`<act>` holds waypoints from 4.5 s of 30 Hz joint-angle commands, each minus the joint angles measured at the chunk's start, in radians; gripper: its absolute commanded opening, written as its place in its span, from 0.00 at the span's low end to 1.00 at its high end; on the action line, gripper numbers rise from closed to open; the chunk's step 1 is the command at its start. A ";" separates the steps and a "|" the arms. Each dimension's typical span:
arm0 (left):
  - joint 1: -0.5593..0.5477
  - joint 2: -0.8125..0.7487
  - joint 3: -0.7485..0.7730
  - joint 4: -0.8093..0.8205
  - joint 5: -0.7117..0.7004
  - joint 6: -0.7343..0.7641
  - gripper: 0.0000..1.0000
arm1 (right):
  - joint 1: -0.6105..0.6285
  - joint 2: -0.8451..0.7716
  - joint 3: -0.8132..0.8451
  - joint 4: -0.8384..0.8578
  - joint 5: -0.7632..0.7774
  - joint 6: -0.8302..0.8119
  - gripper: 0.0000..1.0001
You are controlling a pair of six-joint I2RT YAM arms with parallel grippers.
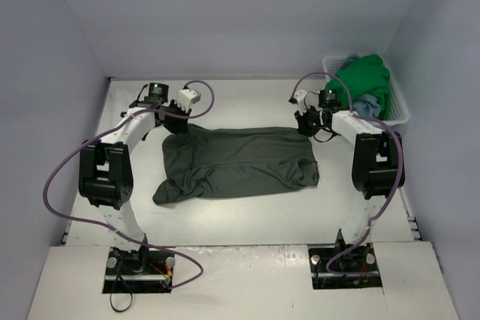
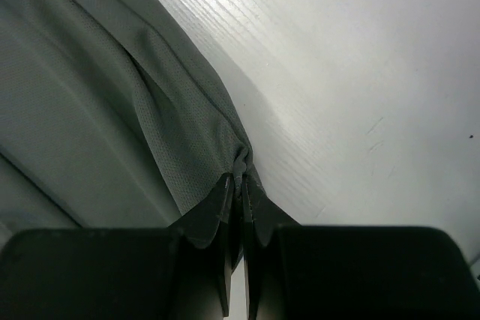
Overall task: Fold and stack the t-shirts
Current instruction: Grap the side of the flattened tshirt furthest away from the robot with both arms, then fold the other side of the tshirt into a rectangle
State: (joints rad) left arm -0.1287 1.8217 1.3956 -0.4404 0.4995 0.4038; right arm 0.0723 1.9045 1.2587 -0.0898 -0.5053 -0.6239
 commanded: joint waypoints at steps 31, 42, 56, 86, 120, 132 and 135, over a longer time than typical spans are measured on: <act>0.006 -0.506 -0.263 -0.211 0.142 0.073 0.00 | -0.023 -0.421 -0.211 -0.041 -0.056 -0.062 0.00; 0.006 -0.553 -0.310 -0.402 0.201 0.200 0.00 | -0.022 -0.473 -0.202 -0.131 -0.065 -0.092 0.00; 0.006 -0.573 -0.353 -0.480 0.175 0.256 0.25 | -0.020 -0.507 -0.209 -0.277 -0.036 -0.165 0.18; -0.015 -0.391 -0.348 -0.164 0.065 0.053 0.20 | -0.005 -0.343 -0.206 -0.265 -0.088 -0.152 0.03; -0.083 -0.257 -0.345 -0.147 -0.019 0.030 0.16 | 0.231 -0.334 -0.381 -0.298 0.068 -0.160 0.02; -0.106 -0.107 -0.322 -0.106 -0.055 0.024 0.02 | 0.239 -0.332 -0.381 -0.298 0.060 -0.166 0.01; -0.112 -0.082 -0.293 -0.101 -0.079 0.020 0.01 | 0.245 -0.326 -0.400 -0.297 0.062 -0.178 0.01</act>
State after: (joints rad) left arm -0.2302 1.7138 1.0592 -0.5770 0.4618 0.4290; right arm 0.3054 1.5730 0.8608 -0.3737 -0.4339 -0.7891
